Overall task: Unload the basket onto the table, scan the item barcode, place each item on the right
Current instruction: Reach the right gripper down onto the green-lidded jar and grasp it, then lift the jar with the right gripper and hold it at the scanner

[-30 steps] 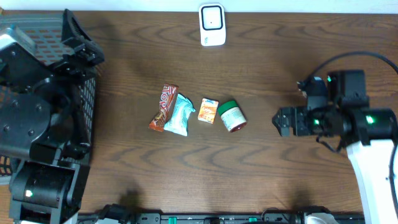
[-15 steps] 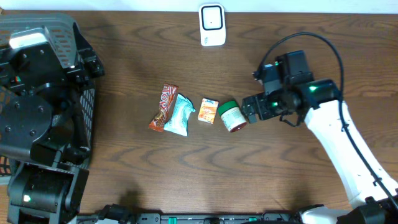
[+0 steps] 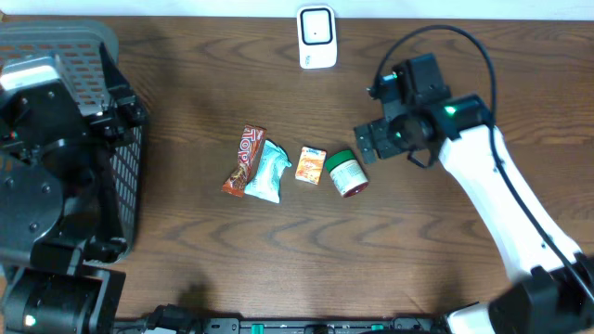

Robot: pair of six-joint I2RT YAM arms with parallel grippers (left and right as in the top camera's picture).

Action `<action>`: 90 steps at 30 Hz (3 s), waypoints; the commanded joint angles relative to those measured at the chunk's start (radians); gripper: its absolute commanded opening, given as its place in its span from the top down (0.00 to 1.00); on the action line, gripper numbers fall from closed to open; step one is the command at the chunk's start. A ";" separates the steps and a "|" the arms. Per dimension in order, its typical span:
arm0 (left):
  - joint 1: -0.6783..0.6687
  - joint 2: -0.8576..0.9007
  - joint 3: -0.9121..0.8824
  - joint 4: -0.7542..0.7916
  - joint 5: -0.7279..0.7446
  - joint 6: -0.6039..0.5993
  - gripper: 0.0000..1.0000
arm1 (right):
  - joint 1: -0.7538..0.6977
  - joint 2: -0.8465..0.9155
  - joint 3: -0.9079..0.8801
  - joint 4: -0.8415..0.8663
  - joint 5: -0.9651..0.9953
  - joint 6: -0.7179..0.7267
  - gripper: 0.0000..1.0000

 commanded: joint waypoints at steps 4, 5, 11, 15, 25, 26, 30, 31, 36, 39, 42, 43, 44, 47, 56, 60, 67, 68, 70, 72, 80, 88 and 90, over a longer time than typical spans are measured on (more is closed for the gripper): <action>0.003 -0.014 -0.002 0.001 -0.013 0.018 0.02 | 0.061 0.186 0.117 -0.050 -0.013 -0.061 0.01; 0.003 -0.014 -0.002 0.001 -0.013 0.018 0.02 | 0.070 0.203 0.124 -0.050 -0.013 -0.064 0.01; 0.003 -0.014 -0.002 -0.001 -0.013 0.018 0.02 | 0.123 0.286 0.130 -0.046 -0.013 -0.100 0.01; 0.003 -0.014 -0.002 -0.001 -0.013 0.018 0.02 | 0.135 0.333 0.130 -0.032 -0.013 -0.100 0.01; 0.003 -0.014 -0.002 -0.002 -0.013 0.026 0.02 | 0.148 0.437 0.129 -0.035 -0.013 -0.092 0.03; 0.003 -0.014 -0.002 -0.002 -0.013 0.026 0.02 | 0.148 0.440 0.129 -0.034 -0.013 -0.092 0.04; 0.003 -0.014 -0.002 -0.002 -0.013 0.026 0.02 | 0.148 0.440 0.129 -0.020 -0.013 -0.092 0.07; 0.003 -0.014 -0.002 -0.002 -0.013 0.026 0.02 | 0.148 0.441 0.129 -0.013 -0.013 -0.092 0.06; 0.003 -0.014 -0.002 -0.002 -0.013 0.026 0.02 | 0.148 0.457 0.127 0.033 -0.013 -0.092 0.04; 0.003 -0.014 -0.002 -0.002 -0.013 0.026 0.02 | 0.151 0.481 0.127 0.052 -0.013 -0.087 0.07; 0.003 -0.014 -0.002 -0.002 -0.013 0.026 0.02 | 0.154 0.495 0.127 0.055 -0.013 -0.071 0.16; 0.003 -0.014 -0.002 -0.002 -0.013 0.026 0.02 | 0.154 0.497 0.127 0.055 -0.013 -0.070 0.19; 0.003 -0.014 -0.002 -0.002 -0.013 0.026 0.02 | 0.154 0.500 0.127 0.056 -0.012 -0.070 0.22; 0.003 -0.014 -0.002 -0.002 -0.013 0.026 0.02 | 0.153 0.500 0.127 0.061 -0.012 -0.070 0.25; 0.003 -0.013 -0.002 -0.002 -0.013 0.026 0.02 | 0.153 0.498 0.137 0.092 -0.013 -0.034 0.40; 0.003 -0.013 -0.002 -0.002 -0.013 0.026 0.02 | 0.153 0.497 0.145 0.110 -0.013 -0.031 0.46; 0.003 -0.011 -0.002 -0.002 -0.013 0.026 0.02 | 0.153 0.492 0.186 0.101 -0.014 0.013 0.48; 0.003 -0.010 -0.002 -0.002 -0.013 0.026 0.02 | 0.153 0.488 0.197 0.098 -0.014 0.012 0.48; 0.003 -0.008 -0.003 -0.002 -0.013 0.026 0.02 | 0.153 0.480 0.216 0.098 -0.014 0.012 0.48; 0.003 -0.008 -0.005 -0.002 -0.013 0.026 0.02 | 0.153 0.471 0.237 0.098 -0.014 0.012 0.49; 0.003 -0.008 -0.006 -0.002 -0.013 0.026 0.02 | 0.153 0.455 0.269 0.156 -0.013 0.008 0.52; 0.003 -0.008 -0.006 -0.002 -0.013 0.026 0.02 | 0.154 0.455 0.269 0.297 -0.013 -0.003 0.53; 0.003 -0.008 -0.006 -0.002 -0.013 0.026 0.02 | 0.154 0.455 0.269 0.317 -0.013 -0.002 0.51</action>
